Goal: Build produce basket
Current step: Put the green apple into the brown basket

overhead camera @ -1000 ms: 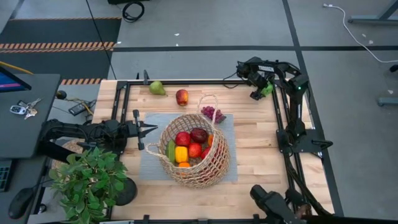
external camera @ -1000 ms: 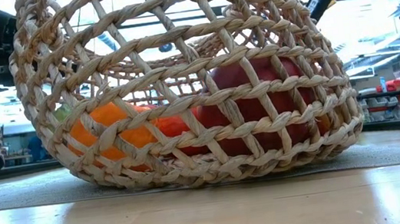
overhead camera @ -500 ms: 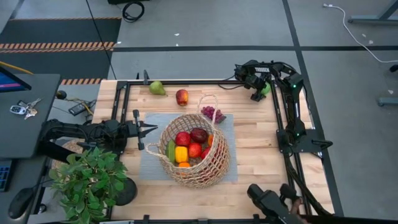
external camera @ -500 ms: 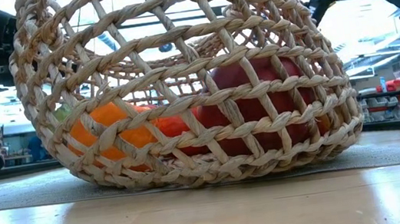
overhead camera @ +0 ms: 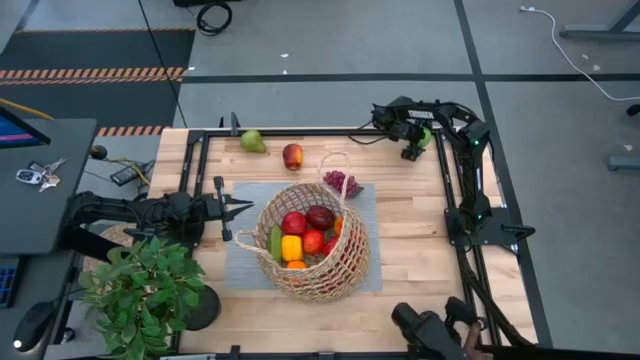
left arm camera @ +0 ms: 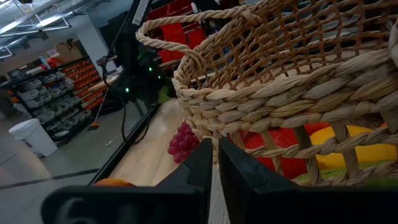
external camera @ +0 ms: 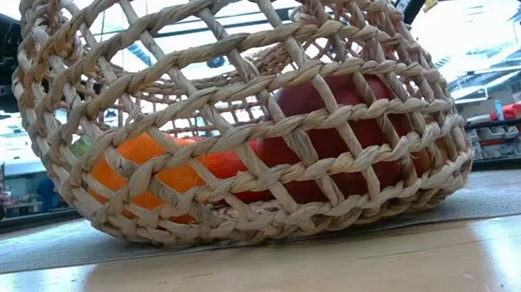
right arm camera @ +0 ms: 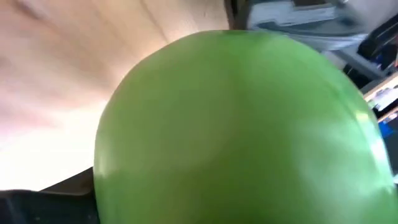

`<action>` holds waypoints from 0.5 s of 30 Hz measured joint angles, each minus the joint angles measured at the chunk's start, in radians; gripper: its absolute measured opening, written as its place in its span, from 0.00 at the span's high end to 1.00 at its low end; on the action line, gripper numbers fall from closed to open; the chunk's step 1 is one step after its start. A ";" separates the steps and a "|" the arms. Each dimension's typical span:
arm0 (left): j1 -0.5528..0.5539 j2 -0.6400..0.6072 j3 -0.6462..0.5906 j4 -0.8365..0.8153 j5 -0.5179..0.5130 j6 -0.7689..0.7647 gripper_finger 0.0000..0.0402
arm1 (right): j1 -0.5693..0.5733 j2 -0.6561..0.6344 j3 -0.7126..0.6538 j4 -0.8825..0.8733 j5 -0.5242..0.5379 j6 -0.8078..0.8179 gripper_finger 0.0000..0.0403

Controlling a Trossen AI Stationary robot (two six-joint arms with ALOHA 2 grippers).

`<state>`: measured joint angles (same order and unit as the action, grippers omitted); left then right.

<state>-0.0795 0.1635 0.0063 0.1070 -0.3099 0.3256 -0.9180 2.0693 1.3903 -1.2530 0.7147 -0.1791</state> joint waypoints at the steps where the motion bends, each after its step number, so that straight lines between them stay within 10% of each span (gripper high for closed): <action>1: 0.000 0.000 0.000 0.000 0.000 0.000 0.91 | 0.010 -0.017 0.000 -0.003 -0.007 0.000 0.11; 15: 0.000 0.000 0.000 0.000 0.000 0.000 0.91 | 0.251 -0.434 0.000 0.200 -0.336 0.112 0.11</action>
<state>-0.0795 0.1635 0.0066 0.1070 -0.3099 0.3256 -0.6670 1.6350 1.3899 -1.0526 0.3789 -0.0676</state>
